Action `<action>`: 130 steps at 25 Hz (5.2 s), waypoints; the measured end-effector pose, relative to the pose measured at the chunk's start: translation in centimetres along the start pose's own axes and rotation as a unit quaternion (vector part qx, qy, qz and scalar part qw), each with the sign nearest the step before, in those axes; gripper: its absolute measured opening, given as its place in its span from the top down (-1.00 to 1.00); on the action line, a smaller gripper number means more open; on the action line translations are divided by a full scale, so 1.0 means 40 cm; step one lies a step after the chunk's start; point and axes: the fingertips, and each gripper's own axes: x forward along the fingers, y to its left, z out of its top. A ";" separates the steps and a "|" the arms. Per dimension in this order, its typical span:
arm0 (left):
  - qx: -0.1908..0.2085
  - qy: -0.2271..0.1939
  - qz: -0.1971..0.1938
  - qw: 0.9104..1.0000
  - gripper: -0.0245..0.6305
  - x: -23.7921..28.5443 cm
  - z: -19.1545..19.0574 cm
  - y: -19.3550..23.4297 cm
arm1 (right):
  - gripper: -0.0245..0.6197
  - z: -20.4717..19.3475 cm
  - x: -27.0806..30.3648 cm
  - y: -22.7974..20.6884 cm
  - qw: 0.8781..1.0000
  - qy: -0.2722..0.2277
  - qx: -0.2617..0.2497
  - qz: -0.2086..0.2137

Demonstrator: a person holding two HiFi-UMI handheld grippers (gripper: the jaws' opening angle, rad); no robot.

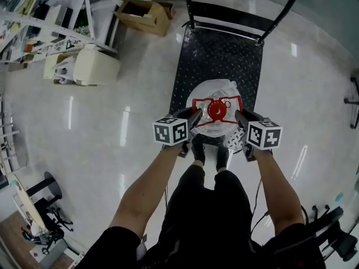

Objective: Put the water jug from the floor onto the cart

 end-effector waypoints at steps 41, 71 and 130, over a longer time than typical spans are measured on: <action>0.258 -0.301 0.030 0.918 0.92 -0.675 0.140 -0.671 | 0.91 0.242 -0.745 0.395 0.934 -0.264 -0.198 0.140; 0.275 -0.330 -0.037 0.902 0.92 -1.174 -0.580 -0.806 | 0.91 -0.514 -1.139 0.745 0.923 -0.298 -0.237 0.057; 0.281 -0.285 -0.001 0.917 0.92 -1.599 -2.583 -1.713 | 0.91 -2.458 -2.292 0.642 0.917 -0.316 -0.225 0.089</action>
